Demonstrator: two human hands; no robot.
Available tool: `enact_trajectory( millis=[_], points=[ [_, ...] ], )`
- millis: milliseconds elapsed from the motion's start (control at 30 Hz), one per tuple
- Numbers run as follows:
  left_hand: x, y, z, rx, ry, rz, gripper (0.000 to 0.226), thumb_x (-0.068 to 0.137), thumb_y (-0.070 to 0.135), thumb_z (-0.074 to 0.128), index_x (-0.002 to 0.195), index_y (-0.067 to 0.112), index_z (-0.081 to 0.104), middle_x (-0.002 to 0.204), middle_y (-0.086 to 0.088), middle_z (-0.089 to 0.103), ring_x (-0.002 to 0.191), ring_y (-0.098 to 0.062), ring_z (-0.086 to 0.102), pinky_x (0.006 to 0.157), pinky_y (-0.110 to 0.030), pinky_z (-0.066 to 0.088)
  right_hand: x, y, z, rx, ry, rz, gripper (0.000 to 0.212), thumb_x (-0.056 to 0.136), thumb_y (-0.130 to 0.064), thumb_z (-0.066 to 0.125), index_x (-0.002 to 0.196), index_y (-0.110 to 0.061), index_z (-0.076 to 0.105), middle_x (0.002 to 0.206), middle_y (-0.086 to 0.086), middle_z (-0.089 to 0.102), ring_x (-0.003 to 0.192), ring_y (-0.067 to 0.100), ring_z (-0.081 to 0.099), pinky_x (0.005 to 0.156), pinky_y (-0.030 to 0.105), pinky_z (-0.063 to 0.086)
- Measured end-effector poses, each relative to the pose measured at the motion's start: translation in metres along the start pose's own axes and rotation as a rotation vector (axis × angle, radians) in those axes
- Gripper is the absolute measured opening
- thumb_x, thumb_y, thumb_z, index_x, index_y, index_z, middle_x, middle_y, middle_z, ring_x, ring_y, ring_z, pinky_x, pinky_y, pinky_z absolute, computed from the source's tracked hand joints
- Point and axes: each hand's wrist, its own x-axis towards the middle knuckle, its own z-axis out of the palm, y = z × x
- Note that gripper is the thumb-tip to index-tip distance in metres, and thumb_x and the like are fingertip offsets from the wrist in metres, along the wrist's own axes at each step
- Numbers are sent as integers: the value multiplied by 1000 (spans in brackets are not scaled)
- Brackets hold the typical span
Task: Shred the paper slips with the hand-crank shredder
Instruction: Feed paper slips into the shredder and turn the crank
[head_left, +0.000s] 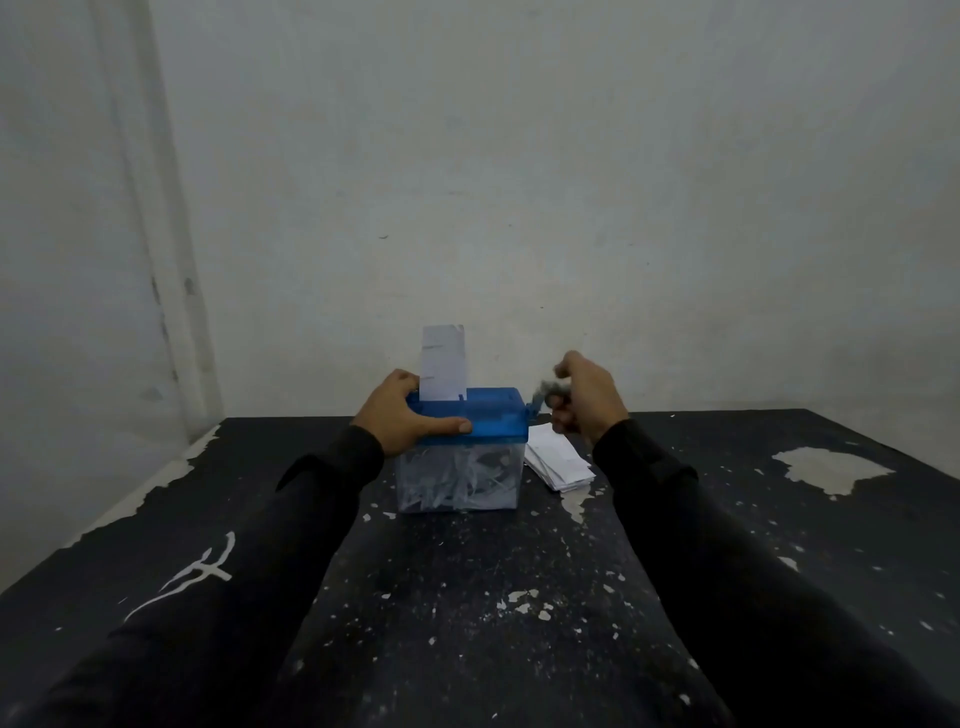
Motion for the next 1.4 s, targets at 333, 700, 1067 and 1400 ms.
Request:
enact_trajectory(
  millis=[333,700,1067,1400],
  points=[
    [-3,1,5,-59,35,6,84,51,67,89,108,12,63,109,0,55,95,-14,59,68,-15,45,47,10,4,-146,123,-108,12,96,-15,65,104,-6,62,77,11,68,52,17,53,49,27,49],
    [-4,0,6,-48,44,30,71,70,73,77,113,18,66,111,2,57,97,-9,58,70,-12,42,51,74,-2,-574,126,-24,28,100,-21,58,92,2,71,82,17,70,64,23,60,66,41,59],
    [-1,2,7,-51,35,5,67,65,68,81,106,18,68,108,0,56,96,-11,58,70,-14,44,-4,90,1,-371,252,-261,49,99,-25,49,51,-21,40,49,-5,38,50,12,34,54,32,30],
    [-2,2,4,-82,11,46,86,50,86,72,106,21,69,109,3,56,96,-9,58,73,-14,44,19,39,15,-236,151,-420,39,107,-30,43,78,-7,57,70,0,55,59,2,49,55,17,43]
  ],
)
